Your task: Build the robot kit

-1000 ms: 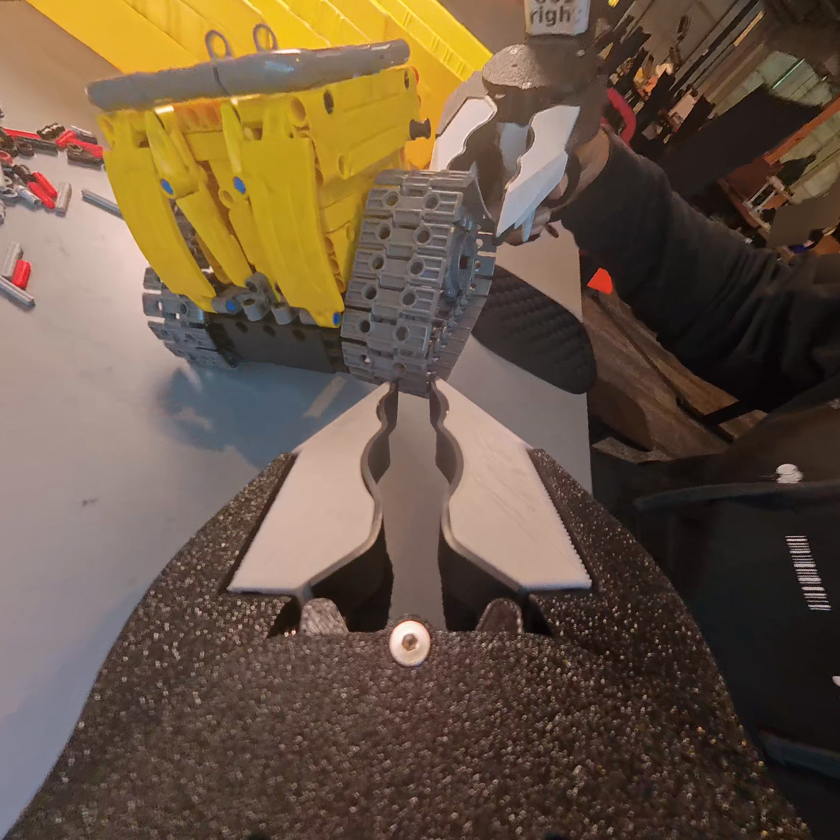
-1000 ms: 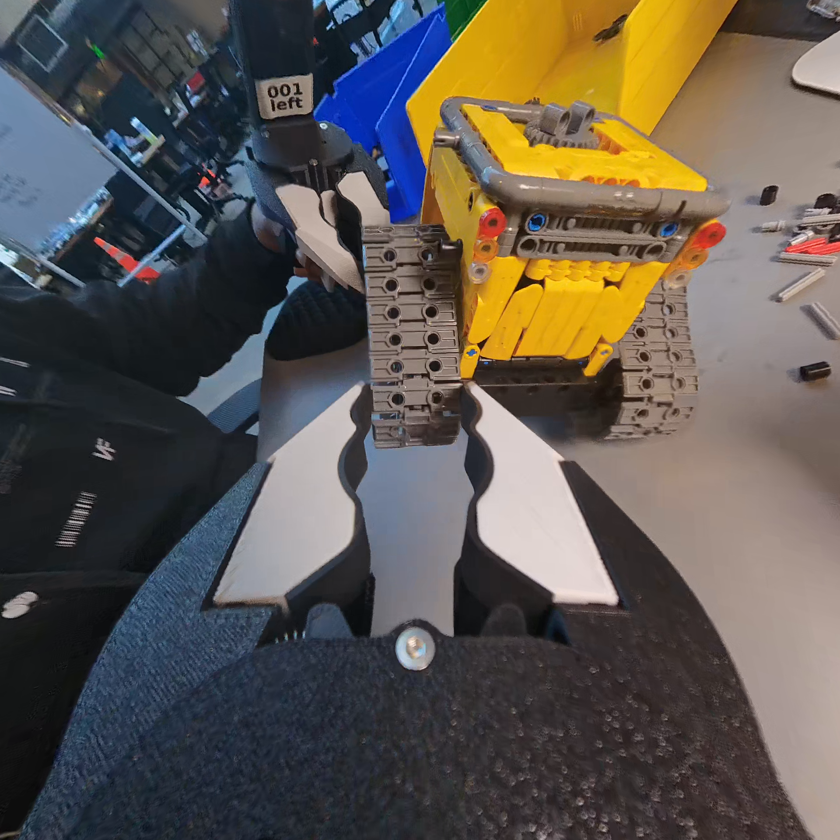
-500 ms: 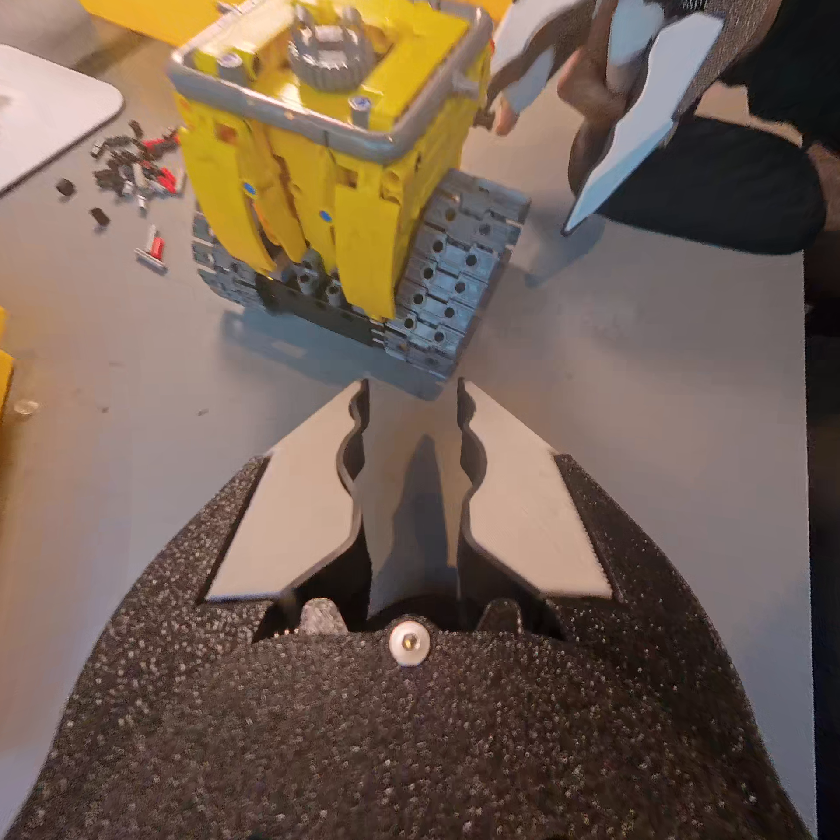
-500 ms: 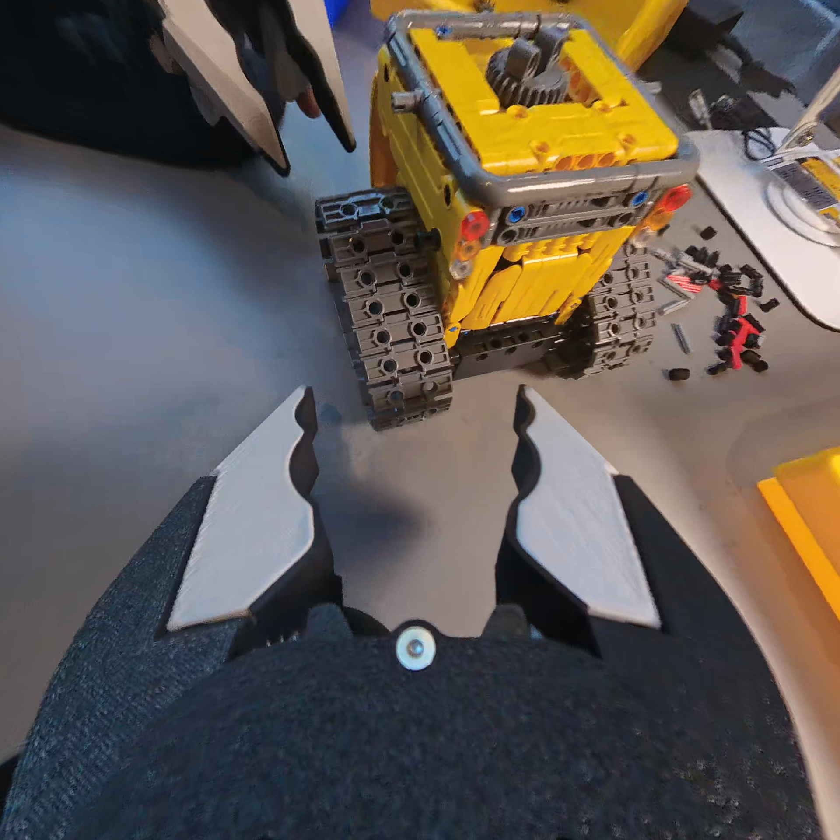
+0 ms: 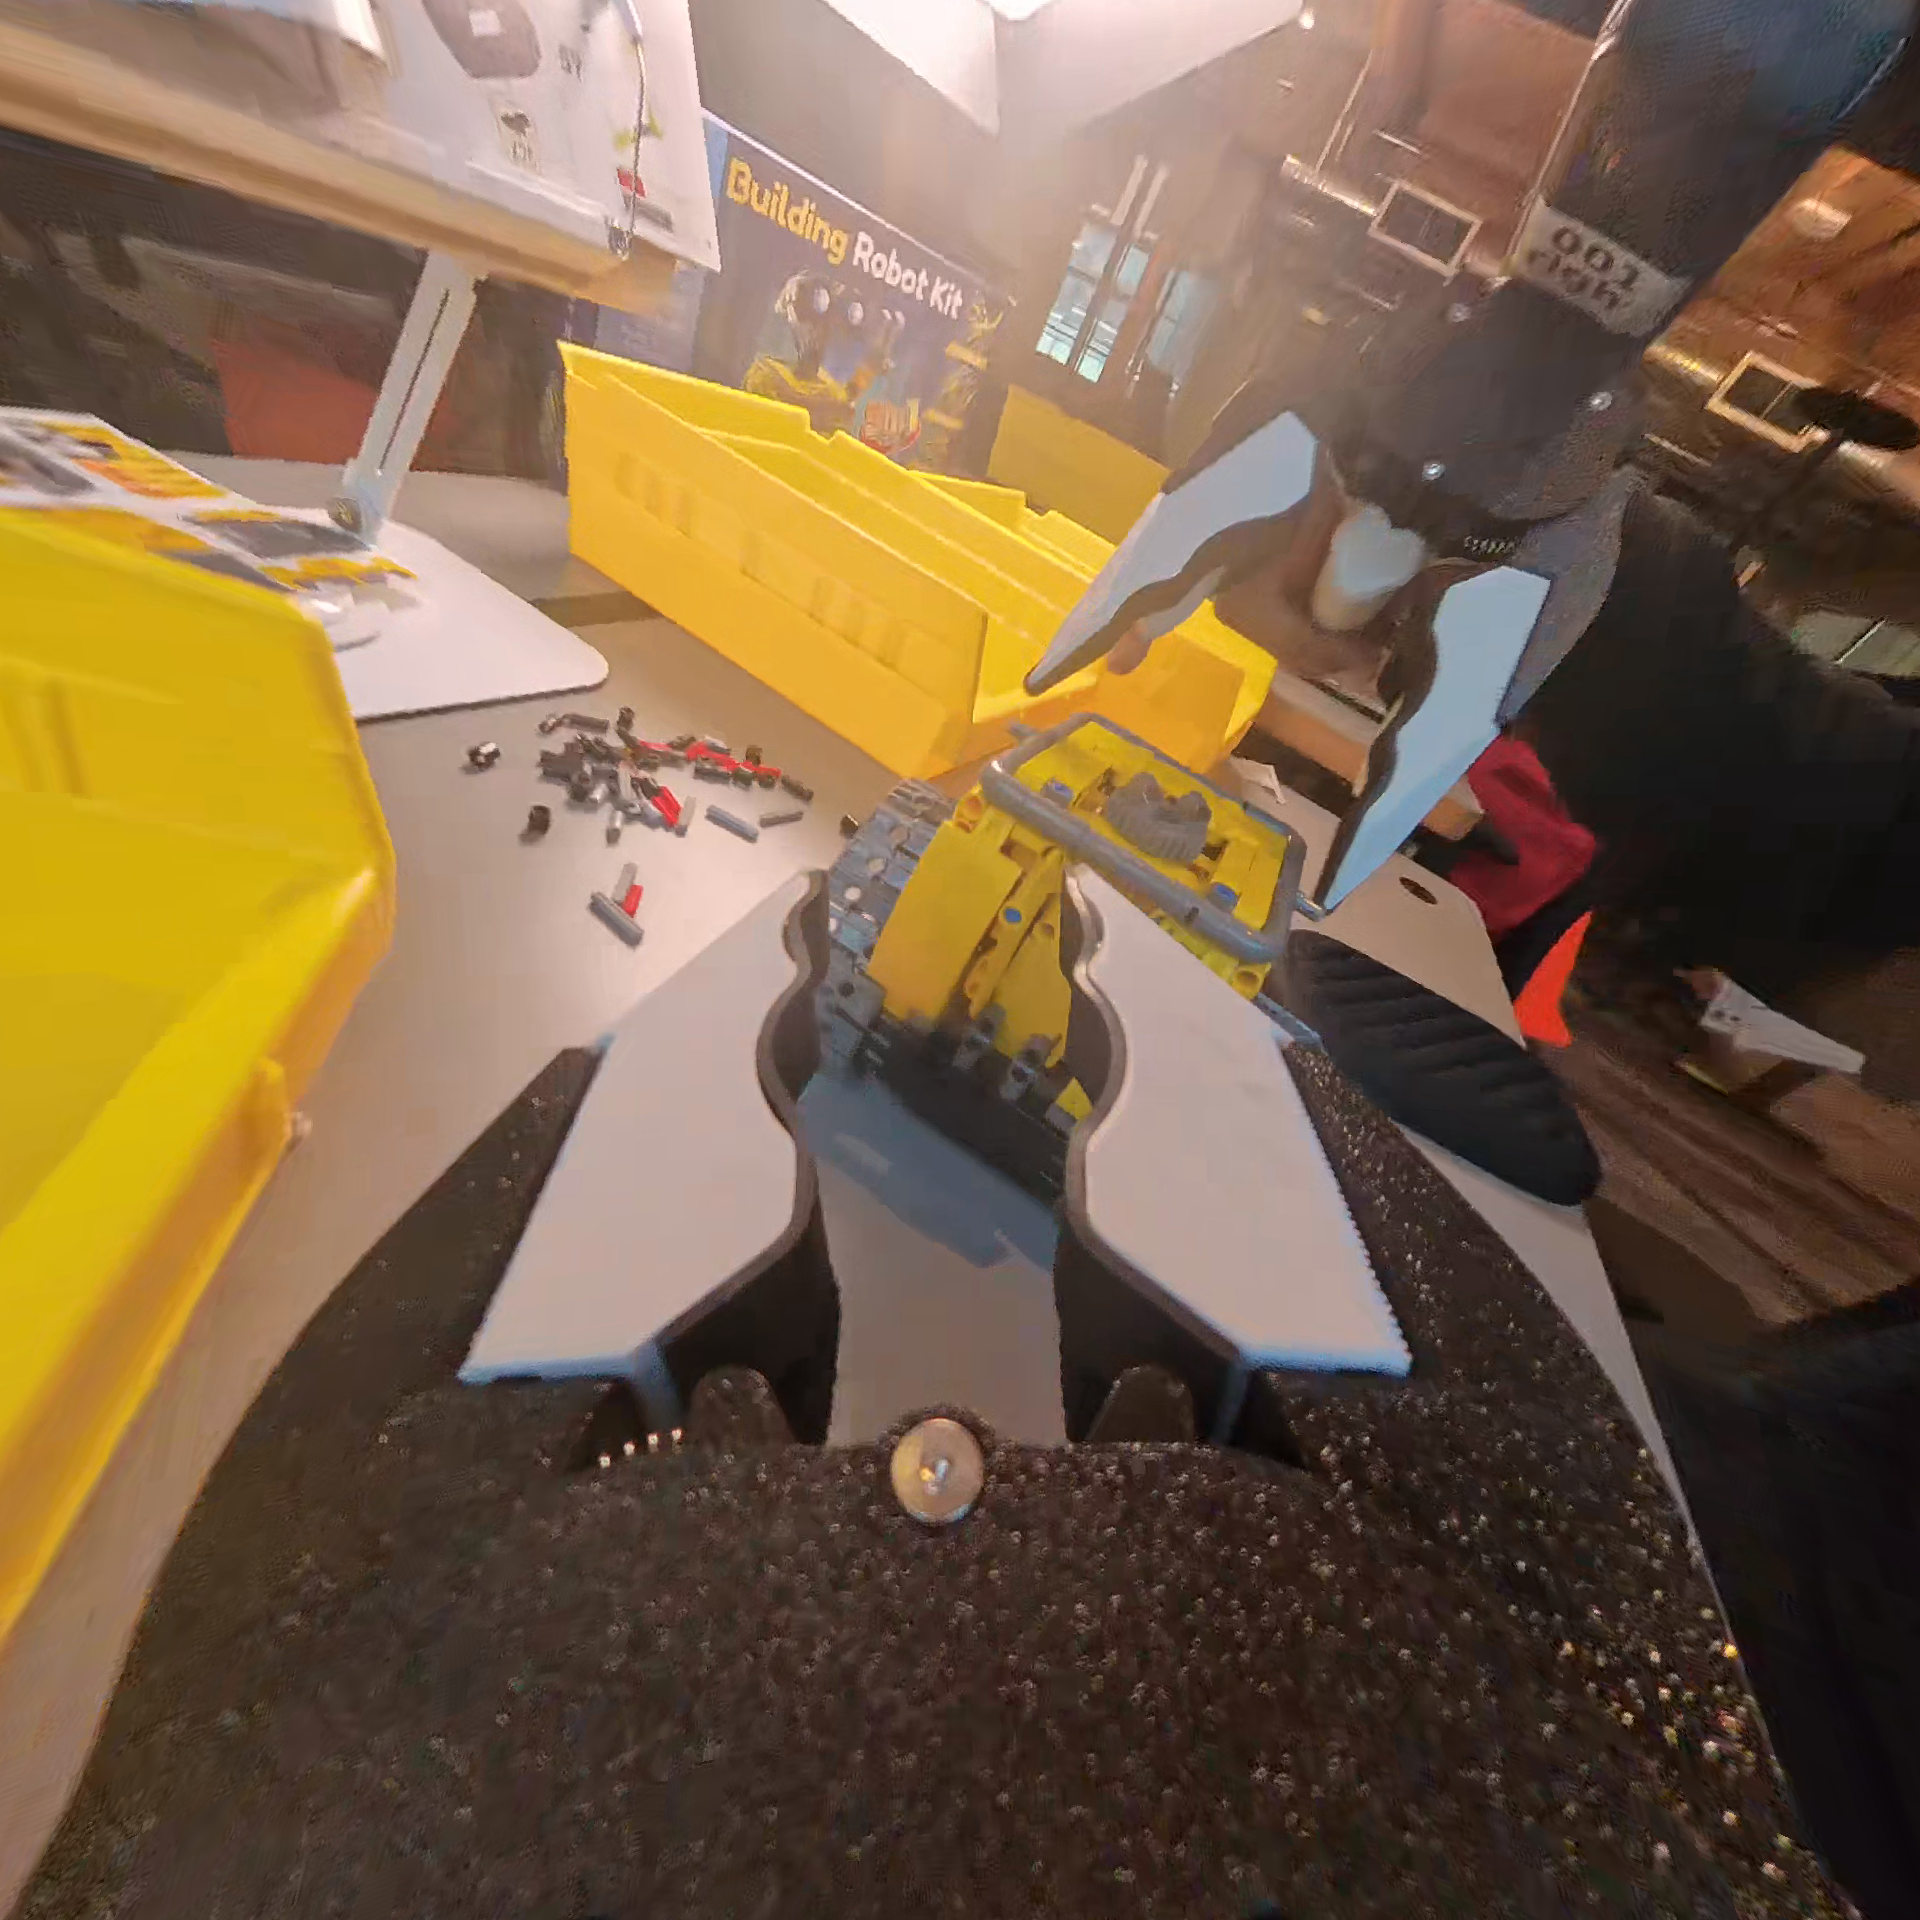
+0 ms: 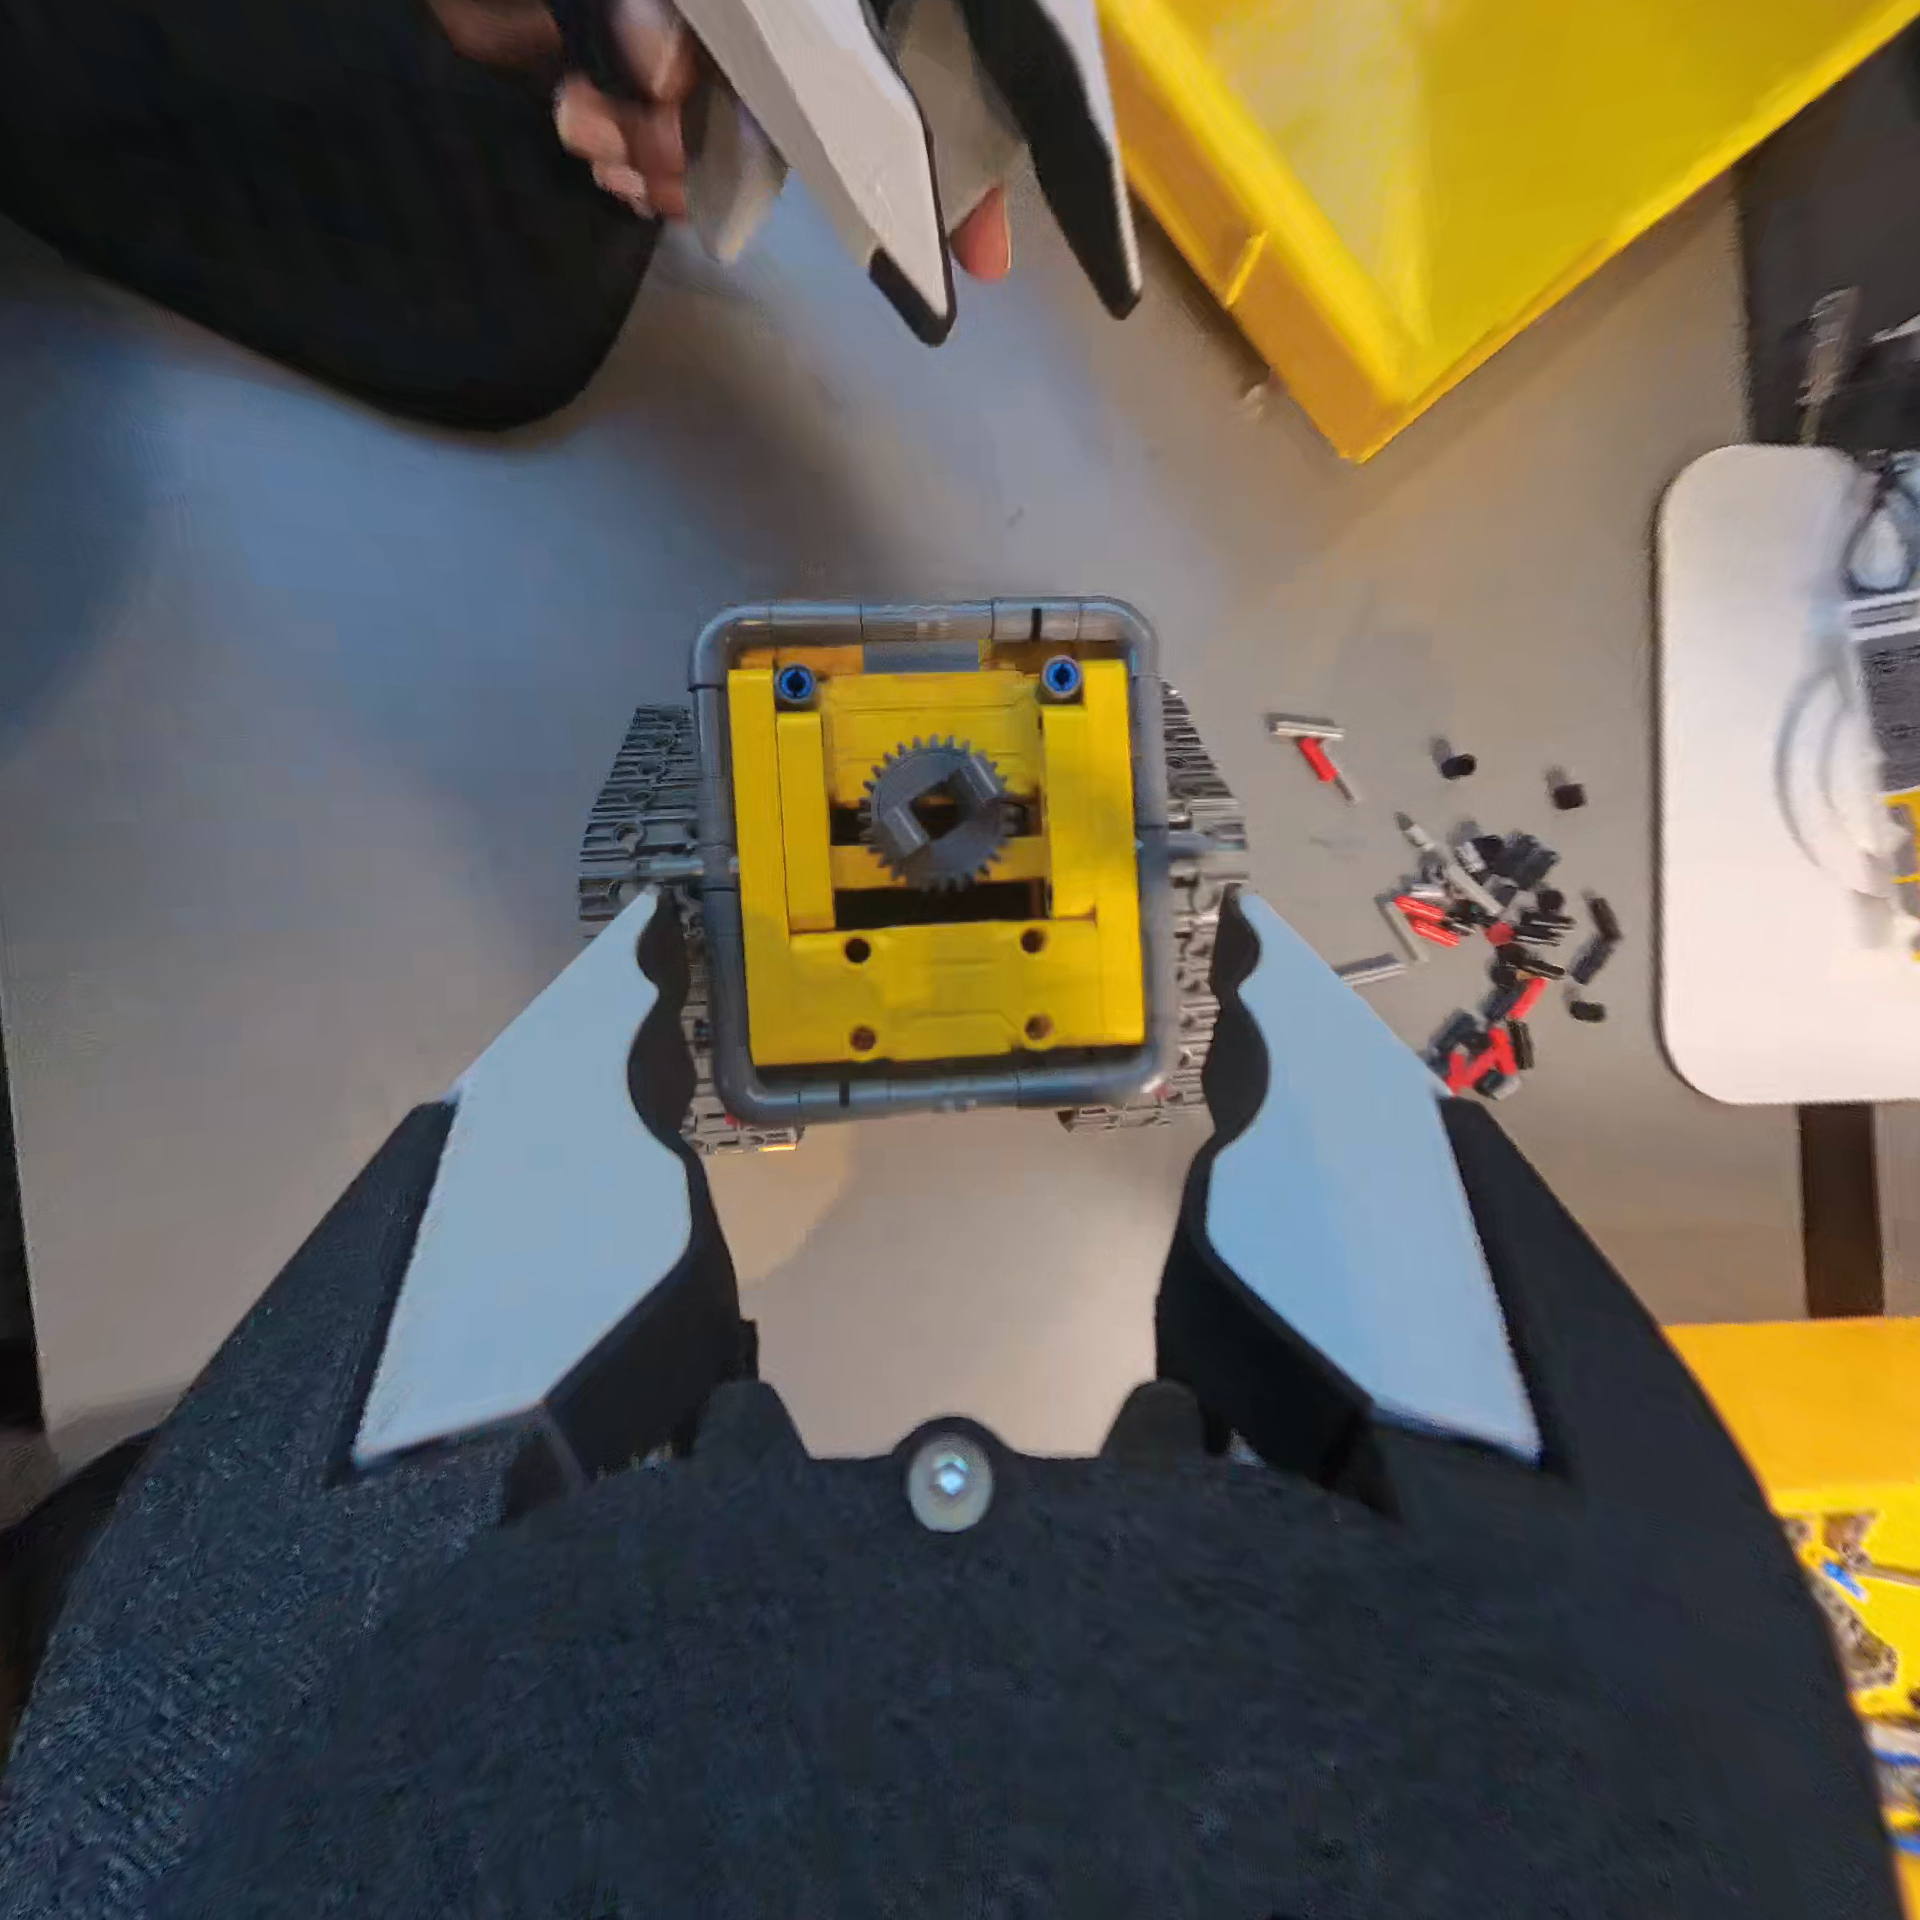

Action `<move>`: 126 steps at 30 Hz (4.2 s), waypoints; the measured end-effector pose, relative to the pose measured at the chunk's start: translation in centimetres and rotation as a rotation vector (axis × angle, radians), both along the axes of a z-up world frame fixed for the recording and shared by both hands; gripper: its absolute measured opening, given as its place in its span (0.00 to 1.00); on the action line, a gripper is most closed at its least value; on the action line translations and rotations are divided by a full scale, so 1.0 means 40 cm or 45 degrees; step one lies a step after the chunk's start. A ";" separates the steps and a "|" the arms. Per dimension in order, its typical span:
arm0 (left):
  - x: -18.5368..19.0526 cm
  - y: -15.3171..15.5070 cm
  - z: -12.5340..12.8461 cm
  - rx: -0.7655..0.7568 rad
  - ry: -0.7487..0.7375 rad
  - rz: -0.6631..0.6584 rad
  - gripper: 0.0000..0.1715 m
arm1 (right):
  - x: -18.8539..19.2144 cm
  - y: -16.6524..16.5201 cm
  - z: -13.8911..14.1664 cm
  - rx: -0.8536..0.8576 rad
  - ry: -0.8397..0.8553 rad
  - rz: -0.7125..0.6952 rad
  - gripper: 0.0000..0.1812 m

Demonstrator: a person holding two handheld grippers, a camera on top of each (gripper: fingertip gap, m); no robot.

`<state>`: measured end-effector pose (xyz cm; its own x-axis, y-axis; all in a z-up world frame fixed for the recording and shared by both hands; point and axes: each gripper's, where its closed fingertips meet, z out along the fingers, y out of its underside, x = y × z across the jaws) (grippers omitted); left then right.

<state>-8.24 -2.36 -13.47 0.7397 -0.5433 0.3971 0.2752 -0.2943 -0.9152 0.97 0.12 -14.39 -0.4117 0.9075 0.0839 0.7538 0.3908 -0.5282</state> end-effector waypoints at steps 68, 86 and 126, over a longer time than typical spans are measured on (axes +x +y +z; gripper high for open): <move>-0.034 -0.050 -0.011 0.098 0.296 0.151 0.28 | 0.131 -0.005 -0.013 0.340 -0.471 0.535 0.56; -0.036 -0.049 -0.014 0.094 0.293 0.159 0.28 | 0.113 -0.015 -0.016 0.414 -0.411 0.791 0.54; -0.044 -0.047 -0.019 0.064 0.277 0.170 0.26 | 0.079 -0.054 0.040 0.148 -0.611 0.235 0.61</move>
